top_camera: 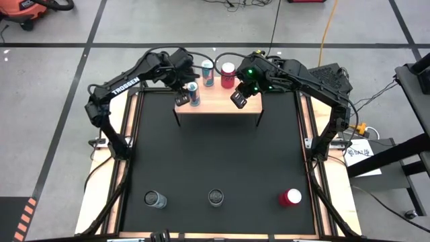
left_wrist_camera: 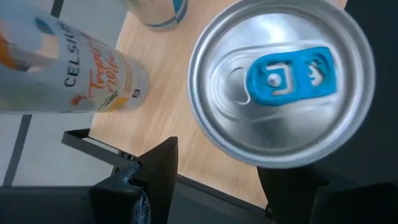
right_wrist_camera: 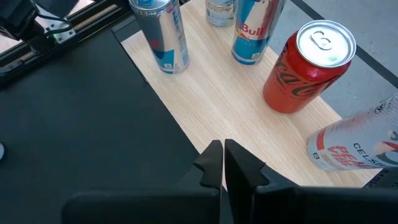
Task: Place canned beverage on shelf
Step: Put the blue soda can on the shelf
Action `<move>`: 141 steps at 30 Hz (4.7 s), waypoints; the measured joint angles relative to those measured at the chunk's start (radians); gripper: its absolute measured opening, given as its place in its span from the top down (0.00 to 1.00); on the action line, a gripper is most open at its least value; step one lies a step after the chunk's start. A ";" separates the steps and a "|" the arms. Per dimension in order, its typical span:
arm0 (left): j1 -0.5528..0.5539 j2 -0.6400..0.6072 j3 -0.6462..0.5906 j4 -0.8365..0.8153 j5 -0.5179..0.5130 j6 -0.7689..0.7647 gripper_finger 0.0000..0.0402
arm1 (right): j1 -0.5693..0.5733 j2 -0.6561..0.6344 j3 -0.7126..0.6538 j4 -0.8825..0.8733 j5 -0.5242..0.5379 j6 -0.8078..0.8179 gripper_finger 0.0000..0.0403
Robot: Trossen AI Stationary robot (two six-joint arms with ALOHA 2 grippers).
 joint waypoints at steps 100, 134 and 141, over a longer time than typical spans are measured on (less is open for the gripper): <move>-0.056 0.060 0.001 0.166 -0.055 0.005 0.46 | 0.000 0.000 0.000 0.000 0.002 -0.008 1.00; -0.053 0.064 0.001 0.182 -0.054 0.025 0.46 | 0.000 0.000 -0.001 0.000 0.002 -0.008 1.00; -0.055 0.064 0.001 0.197 -0.048 0.025 0.46 | 0.000 0.000 -0.001 0.000 0.002 -0.008 1.00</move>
